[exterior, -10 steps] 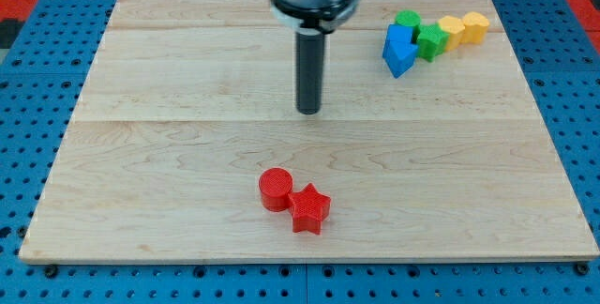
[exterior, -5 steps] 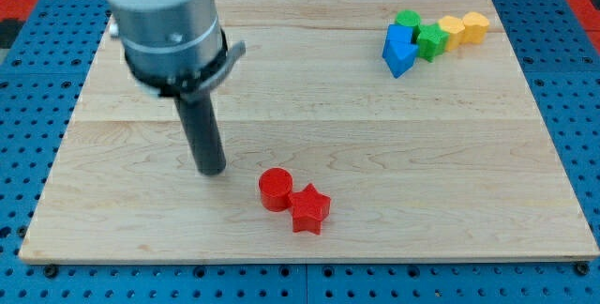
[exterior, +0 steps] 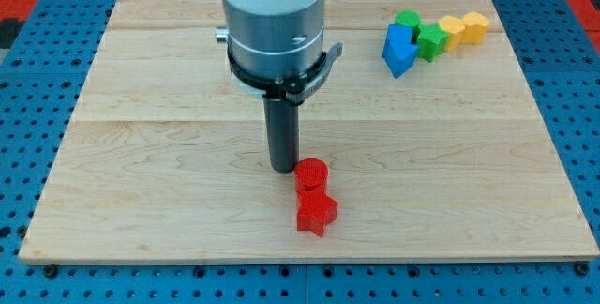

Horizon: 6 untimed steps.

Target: Move the red circle into the blue cube

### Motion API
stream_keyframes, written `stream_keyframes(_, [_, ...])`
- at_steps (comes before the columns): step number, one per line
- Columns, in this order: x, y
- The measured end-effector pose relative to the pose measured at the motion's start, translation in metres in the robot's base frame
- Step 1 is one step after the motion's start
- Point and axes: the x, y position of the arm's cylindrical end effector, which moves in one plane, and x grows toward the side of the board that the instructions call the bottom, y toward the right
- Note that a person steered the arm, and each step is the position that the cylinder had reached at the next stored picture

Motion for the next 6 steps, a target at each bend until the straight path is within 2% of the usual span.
stream_keyframes(1, [-0.014, -0.001])
stream_keyframes(3, [0.045, -0.017])
stream_keyframes(4, [0.060, 0.005])
stream_keyframes(5, [0.017, 0.049])
stream_keyframes(6, [-0.044, 0.087])
